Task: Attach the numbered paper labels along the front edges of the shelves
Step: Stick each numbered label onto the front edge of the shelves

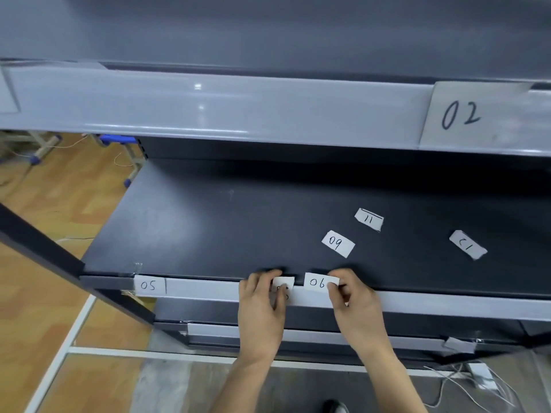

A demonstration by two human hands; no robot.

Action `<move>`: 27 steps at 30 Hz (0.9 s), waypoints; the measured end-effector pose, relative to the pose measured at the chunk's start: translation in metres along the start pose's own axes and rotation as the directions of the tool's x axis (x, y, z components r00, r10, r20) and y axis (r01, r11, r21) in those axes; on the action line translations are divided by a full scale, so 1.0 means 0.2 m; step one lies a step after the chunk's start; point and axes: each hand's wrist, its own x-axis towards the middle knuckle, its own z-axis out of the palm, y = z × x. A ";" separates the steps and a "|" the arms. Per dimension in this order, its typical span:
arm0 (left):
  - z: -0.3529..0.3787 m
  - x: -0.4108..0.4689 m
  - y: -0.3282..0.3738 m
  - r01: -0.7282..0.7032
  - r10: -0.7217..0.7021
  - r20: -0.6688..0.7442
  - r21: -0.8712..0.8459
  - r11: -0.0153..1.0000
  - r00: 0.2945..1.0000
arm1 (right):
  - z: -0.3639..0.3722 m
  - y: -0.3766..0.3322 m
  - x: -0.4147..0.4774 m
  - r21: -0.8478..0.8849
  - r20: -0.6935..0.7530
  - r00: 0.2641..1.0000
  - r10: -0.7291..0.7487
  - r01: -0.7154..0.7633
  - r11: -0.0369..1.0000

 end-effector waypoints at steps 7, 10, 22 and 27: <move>-0.02 -0.01 0.01 0.002 -0.002 0.008 0.025 1.000 1.000 | -0.01 0.00 0.05 -0.117 0.050 0.993 -0.110 0.115 0.986; -0.02 -0.02 0.01 0.002 -0.002 0.010 0.008 1.000 1.000 | 0.00 -0.01 0.05 -0.087 0.071 0.985 -0.157 0.163 0.983; -0.03 -0.03 0.02 0.099 -0.098 0.024 -0.079 0.992 0.995 | -0.04 0.08 0.07 -0.126 0.072 0.969 -0.238 0.246 0.961; -0.03 -0.03 0.02 0.091 -0.090 0.027 -0.070 0.993 0.996 | -0.05 0.09 0.07 -0.125 0.048 0.974 -0.221 0.226 0.966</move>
